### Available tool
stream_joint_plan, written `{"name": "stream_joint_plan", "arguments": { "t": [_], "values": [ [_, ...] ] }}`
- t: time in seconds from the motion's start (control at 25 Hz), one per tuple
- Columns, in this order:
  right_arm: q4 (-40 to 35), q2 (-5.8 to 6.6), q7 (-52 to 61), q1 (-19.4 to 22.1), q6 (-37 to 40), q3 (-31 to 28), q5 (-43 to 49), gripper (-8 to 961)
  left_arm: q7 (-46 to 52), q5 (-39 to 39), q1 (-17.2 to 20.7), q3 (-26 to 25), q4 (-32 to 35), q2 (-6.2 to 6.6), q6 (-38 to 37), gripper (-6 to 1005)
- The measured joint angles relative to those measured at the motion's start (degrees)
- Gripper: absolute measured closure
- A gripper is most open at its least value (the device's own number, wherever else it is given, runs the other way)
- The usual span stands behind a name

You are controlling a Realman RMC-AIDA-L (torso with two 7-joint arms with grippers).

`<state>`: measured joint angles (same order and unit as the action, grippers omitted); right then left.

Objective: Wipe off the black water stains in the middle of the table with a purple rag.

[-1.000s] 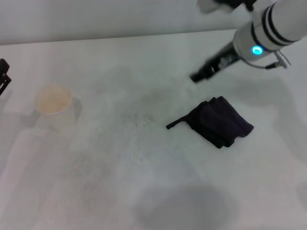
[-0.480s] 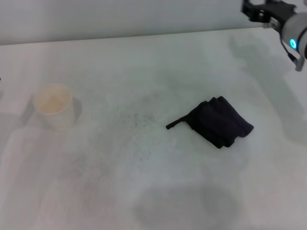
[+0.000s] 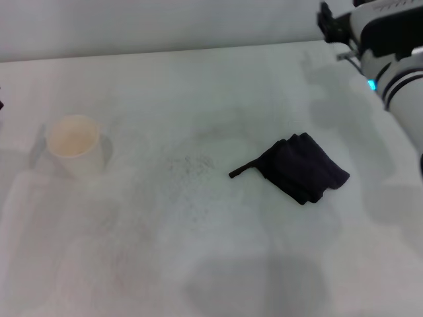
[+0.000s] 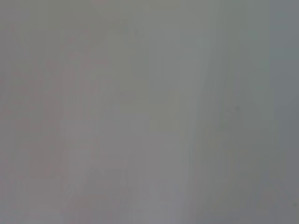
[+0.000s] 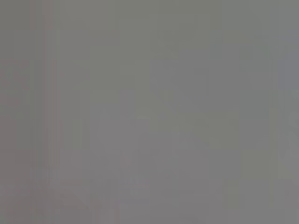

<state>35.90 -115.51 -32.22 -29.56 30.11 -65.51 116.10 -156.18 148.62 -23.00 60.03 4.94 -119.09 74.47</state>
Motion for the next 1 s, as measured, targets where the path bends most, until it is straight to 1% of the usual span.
{"name": "stream_joint_plan", "arguments": {
  "t": [0.12, 0.24, 0.36, 0.48, 0.6, 0.76, 0.8, 1.0],
  "values": [
    [-5.7, -0.14, 12.4, -1.3, 14.5, 10.6, 4.2, 328, 0.0, 0.0, -0.2, 0.0, 0.3, 0.08, -0.3, 109],
    [-12.1, -0.49, 26.8, -2.0, 24.5, 15.9, 7.4, 329, 0.0, 0.1, -0.3, 0.0, 1.1, 0.09, -1.0, 109],
    [-16.3, -0.48, 39.6, -1.5, 28.8, 17.6, 7.5, 330, 0.2, 0.1, -0.2, 0.0, 1.6, 0.1, -1.5, 109],
    [-17.7, -0.47, 45.8, 0.1, 29.4, 17.1, 6.9, 331, 0.1, 0.1, -0.2, 0.0, 1.6, 0.07, -2.0, 109],
    [-18.0, -0.45, 47.0, 1.1, 29.0, 17.0, 6.8, 332, 0.1, 0.1, -0.3, 0.0, 1.6, 0.01, -2.7, 109],
    [-18.7, -0.43, 45.0, 1.2, 28.5, 17.5, 7.1, 330, 0.2, 0.1, -0.4, 0.0, 1.6, -0.04, -3.1, 109],
    [-18.8, -0.43, 43.5, 1.2, 28.5, 17.8, 7.2, 329, 0.2, 0.1, -0.4, 0.0, 1.6, -0.07, -3.1, 109],
    [-17.3, -0.66, 27.1, 0.8, 28.1, 18.6, 7.4, 325, 0.3, 0.1, -0.4, 0.0, 1.3, -0.21, -3.2, 109]
  ]
}}
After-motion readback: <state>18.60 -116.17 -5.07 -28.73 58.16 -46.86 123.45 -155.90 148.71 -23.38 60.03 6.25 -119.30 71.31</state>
